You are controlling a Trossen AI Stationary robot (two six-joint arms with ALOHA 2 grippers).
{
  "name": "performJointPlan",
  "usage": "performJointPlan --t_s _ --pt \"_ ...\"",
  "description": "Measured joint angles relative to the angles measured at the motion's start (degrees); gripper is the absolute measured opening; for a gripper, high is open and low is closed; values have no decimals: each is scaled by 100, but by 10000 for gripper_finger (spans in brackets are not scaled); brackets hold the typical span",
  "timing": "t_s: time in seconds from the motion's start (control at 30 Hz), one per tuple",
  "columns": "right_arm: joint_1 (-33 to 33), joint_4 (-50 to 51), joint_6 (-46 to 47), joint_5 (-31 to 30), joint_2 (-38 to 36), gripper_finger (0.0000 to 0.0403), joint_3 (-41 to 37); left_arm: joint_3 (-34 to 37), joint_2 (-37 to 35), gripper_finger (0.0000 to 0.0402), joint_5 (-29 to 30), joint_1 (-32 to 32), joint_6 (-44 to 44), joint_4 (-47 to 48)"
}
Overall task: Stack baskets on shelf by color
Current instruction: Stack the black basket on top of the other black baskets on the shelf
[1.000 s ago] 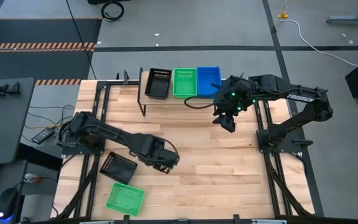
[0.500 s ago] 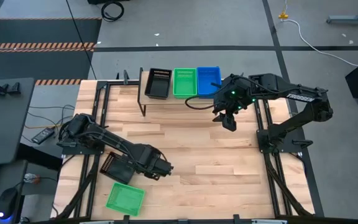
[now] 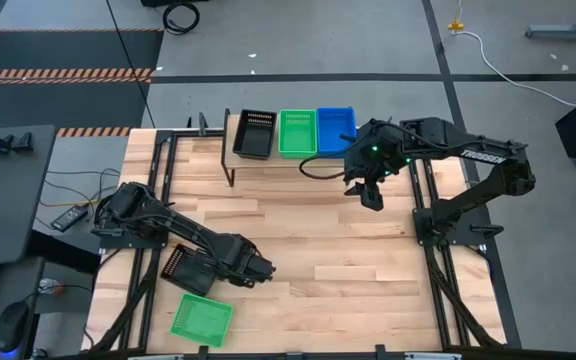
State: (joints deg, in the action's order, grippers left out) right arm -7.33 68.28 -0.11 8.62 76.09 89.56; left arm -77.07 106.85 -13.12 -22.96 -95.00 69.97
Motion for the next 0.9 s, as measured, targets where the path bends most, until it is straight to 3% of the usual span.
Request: performJointPlan --t_s 0.27,0.53,0.67,0.9 --pt "-122 124 15 0 0 195 0 200 0 261 2 -5 383 177" --pt "-118 228 362 2 2 195 0 664 -1 247 103 -4 997 -737" --pt "-108 304 595 2 2 195 0 734 2 195 87 3 1222 -847" --pt "-105 617 648 4 2 195 0 734 0 57 100 123 1741 -846"
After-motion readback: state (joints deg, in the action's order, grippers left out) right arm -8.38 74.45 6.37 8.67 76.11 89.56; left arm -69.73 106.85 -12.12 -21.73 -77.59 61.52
